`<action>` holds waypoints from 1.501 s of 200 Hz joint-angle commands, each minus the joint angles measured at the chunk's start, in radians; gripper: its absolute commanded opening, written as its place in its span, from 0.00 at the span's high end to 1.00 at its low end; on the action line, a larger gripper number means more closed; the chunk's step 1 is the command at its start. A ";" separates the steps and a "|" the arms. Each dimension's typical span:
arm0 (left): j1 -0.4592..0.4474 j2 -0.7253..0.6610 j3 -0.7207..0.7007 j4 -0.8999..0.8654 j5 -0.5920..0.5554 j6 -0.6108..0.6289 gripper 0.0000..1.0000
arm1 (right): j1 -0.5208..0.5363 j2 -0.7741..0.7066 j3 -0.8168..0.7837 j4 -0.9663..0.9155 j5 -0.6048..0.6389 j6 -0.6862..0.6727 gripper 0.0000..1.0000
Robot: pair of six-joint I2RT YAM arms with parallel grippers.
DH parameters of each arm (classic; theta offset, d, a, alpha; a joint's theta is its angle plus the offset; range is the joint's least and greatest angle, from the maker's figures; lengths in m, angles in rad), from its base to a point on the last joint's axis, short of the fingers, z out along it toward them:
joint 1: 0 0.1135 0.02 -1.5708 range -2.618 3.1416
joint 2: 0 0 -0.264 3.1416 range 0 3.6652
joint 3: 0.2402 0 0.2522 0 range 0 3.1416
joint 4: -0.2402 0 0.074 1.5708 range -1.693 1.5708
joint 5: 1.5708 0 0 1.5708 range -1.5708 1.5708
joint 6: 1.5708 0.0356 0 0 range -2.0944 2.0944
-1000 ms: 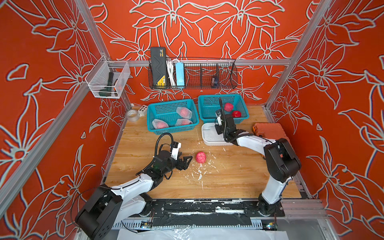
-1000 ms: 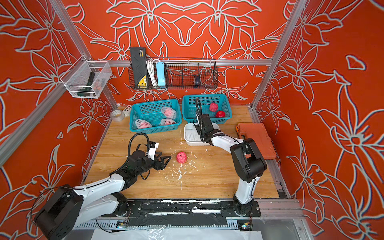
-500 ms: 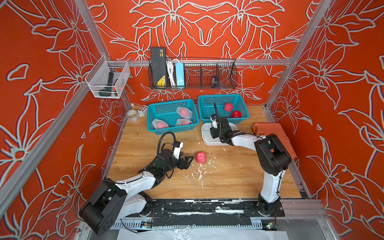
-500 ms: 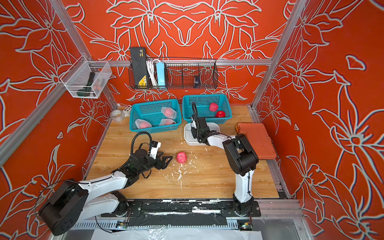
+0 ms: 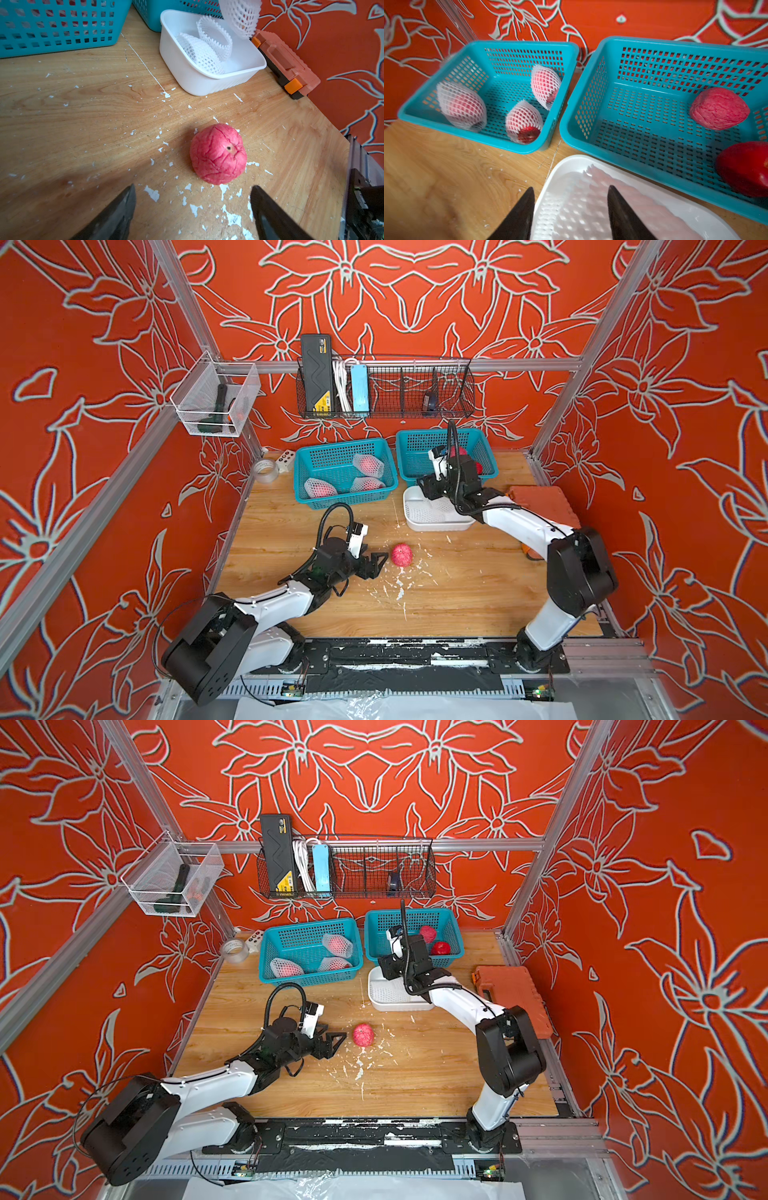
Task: Remove foam nets from apples
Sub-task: Place the foam net into the storage box, then adjust the foam net in the storage box.
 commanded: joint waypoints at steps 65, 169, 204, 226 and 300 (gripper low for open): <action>-0.008 -0.029 0.013 -0.003 -0.004 0.022 0.16 | -0.099 -0.080 -0.029 -0.100 -0.006 0.056 0.52; -0.011 -0.015 0.024 -0.003 -0.010 0.024 0.16 | -0.090 0.170 0.132 -0.148 -0.240 0.017 0.63; -0.013 -0.011 0.022 -0.003 -0.016 0.025 0.16 | -0.084 0.208 0.117 -0.171 -0.200 0.000 0.64; -0.012 0.003 0.024 0.004 -0.011 0.023 0.16 | -0.083 0.215 0.083 -0.167 -0.164 0.000 0.64; -0.017 0.036 0.034 0.013 -0.003 0.023 0.16 | -0.054 0.275 0.101 -0.251 -0.058 -0.066 0.64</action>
